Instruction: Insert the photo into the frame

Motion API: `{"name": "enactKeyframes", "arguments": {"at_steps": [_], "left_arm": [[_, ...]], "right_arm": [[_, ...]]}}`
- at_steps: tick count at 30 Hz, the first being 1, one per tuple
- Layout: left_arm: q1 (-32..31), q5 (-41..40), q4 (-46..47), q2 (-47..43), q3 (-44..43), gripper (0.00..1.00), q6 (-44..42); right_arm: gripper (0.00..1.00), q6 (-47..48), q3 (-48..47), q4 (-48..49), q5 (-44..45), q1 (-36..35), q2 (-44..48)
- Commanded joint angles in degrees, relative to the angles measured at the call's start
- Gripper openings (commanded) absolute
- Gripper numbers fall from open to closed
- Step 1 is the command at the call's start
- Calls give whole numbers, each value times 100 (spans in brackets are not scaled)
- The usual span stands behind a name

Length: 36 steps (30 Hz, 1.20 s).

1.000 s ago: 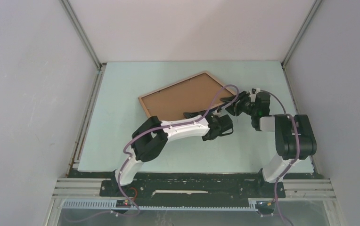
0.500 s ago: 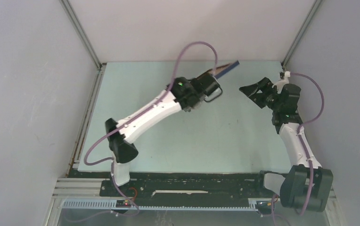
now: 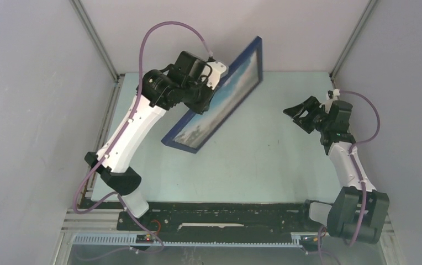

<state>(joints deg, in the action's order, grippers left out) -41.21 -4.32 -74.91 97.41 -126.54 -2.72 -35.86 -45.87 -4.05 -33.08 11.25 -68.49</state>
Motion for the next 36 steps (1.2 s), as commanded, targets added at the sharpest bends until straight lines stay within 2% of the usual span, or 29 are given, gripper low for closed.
{"name": "enactKeyframes", "arguments": {"at_steps": [1, 6, 8, 12, 15, 18, 25, 33, 36], "left_arm": [[-68, 1416, 735, -278, -393, 0, -871], [302, 2426, 588, 209, -1039, 0, -1116], [519, 3191, 512, 623, -1406, 0, -1139], [820, 4451, 709, 1148, -1378, 0, -1009], [1118, 4738, 914, 1616, -1383, 0, -454], [1574, 5415, 1186, 2179, -1412, 0, 489], [2061, 5810, 2000, 2921, -1167, 0, 1551], [2229, 5865, 3256, 3146, 258, 0, 2215], [2180, 5854, 3369, 3328, 495, 0, 2103]], "right_arm": [[80, 128, -72, 88, -84, 35, 8], [80, 112, -76, 135, -118, 36, -103], [79, 96, -72, 167, -159, 44, -160], [79, 97, -73, 188, -182, 61, -191], [79, 115, -72, 176, -168, 90, -220], [79, 120, -72, 194, -199, 101, -290], [78, 57, -72, 349, -314, 106, -578], [77, 57, -72, 353, -319, 106, -697], [77, 33, -72, 531, -374, 110, -772]]}}
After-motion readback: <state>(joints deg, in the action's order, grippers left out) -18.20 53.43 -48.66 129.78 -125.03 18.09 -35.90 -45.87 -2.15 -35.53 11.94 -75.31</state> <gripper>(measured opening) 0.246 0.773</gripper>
